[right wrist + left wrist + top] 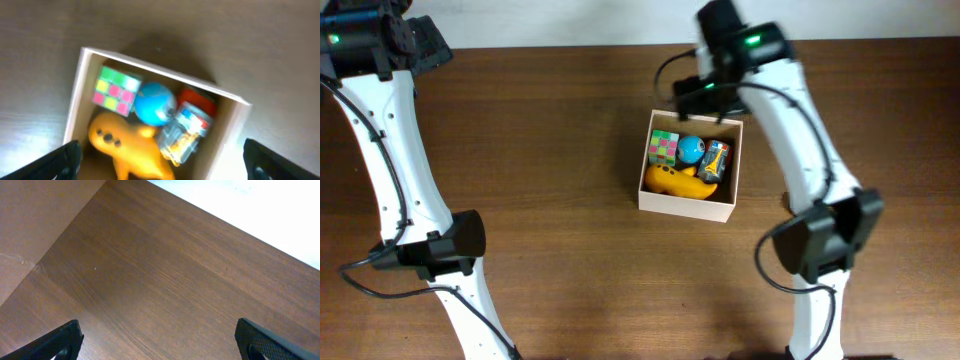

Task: Pack container
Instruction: 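Release the blue ball into the box and raise the right gripper, then lower the right gripper onto the black round object and grasp it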

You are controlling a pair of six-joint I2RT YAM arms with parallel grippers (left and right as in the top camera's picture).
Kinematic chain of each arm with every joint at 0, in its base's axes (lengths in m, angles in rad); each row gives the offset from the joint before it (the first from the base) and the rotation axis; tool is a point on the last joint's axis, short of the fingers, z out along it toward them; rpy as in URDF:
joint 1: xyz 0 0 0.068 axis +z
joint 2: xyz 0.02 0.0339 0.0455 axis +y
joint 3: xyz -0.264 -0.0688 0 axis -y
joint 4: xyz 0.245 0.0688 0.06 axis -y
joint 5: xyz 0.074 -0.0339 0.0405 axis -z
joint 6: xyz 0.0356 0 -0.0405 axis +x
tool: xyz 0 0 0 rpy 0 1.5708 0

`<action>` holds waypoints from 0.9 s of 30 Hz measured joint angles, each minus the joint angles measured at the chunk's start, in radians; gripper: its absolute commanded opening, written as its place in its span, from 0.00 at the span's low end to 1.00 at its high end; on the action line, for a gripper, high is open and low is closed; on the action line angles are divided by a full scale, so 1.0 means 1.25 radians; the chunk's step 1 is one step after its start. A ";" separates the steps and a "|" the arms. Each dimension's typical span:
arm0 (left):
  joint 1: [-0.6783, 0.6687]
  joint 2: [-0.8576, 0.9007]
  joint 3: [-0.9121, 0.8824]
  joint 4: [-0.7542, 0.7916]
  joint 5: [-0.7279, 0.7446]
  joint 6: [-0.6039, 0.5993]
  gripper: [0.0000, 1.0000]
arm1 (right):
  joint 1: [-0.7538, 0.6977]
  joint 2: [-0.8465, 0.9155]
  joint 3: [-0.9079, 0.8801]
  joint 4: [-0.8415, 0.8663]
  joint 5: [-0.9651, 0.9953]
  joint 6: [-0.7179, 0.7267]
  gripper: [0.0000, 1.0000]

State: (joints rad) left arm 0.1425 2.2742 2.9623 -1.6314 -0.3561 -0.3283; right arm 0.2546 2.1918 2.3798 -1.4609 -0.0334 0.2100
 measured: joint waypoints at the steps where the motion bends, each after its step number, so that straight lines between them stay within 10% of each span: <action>1: 0.000 0.000 0.000 0.000 0.000 0.000 0.99 | -0.024 -0.009 0.009 -0.027 0.000 0.018 0.96; 12: 0.000 0.000 0.000 0.000 0.000 0.000 0.99 | -0.316 -0.025 -0.099 -0.184 0.008 0.117 0.96; 27: 0.000 0.000 0.000 0.000 0.000 0.000 0.99 | -0.338 -0.025 -0.513 0.008 -0.009 0.117 0.85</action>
State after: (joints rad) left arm 0.1425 2.2742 2.9623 -1.6314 -0.3557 -0.3283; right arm -0.1684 2.1609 1.7382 -1.4506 -0.0452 0.3565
